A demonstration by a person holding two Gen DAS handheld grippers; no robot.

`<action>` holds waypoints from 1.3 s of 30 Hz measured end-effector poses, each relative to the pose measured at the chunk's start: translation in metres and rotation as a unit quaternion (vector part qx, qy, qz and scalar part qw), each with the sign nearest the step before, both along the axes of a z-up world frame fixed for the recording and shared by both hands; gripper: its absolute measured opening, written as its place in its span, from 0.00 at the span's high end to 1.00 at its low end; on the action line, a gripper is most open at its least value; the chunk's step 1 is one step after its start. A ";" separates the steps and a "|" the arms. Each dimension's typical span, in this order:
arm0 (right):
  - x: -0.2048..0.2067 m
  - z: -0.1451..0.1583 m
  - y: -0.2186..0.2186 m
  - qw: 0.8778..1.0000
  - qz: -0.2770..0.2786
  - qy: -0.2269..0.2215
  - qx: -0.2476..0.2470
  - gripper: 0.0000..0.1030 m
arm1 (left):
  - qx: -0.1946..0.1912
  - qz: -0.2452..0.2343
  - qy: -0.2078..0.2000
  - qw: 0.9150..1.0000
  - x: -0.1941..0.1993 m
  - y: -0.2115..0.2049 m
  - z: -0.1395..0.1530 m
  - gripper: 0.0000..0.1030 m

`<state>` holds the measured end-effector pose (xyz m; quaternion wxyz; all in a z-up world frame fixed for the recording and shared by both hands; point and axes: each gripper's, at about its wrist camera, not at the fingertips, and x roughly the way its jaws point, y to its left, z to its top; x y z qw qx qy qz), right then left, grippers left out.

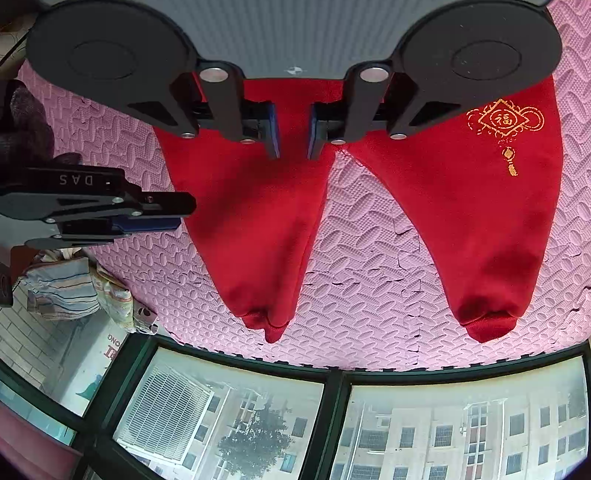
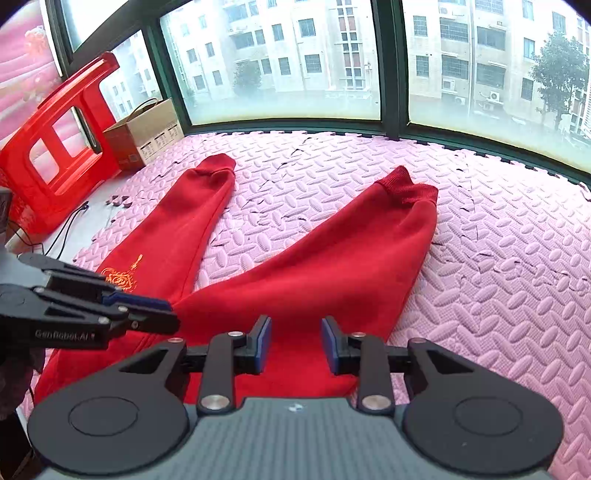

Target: Fold clothes

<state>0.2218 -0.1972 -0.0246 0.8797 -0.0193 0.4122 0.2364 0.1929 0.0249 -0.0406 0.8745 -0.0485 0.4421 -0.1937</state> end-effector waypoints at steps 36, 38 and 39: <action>0.168 -0.036 0.016 0.996 -0.055 -0.030 -0.069 0.63 | -0.024 -0.138 0.021 0.990 -0.025 -0.064 -0.027 0.68; 0.162 -0.028 -0.001 0.995 -0.074 -0.027 -0.063 0.60 | -0.026 -0.135 0.021 0.990 -0.026 -0.063 -0.026 0.64; 0.160 -0.027 -0.005 0.995 -0.080 -0.025 -0.062 0.60 | -0.027 -0.134 0.021 0.990 -0.026 -0.063 -0.025 0.61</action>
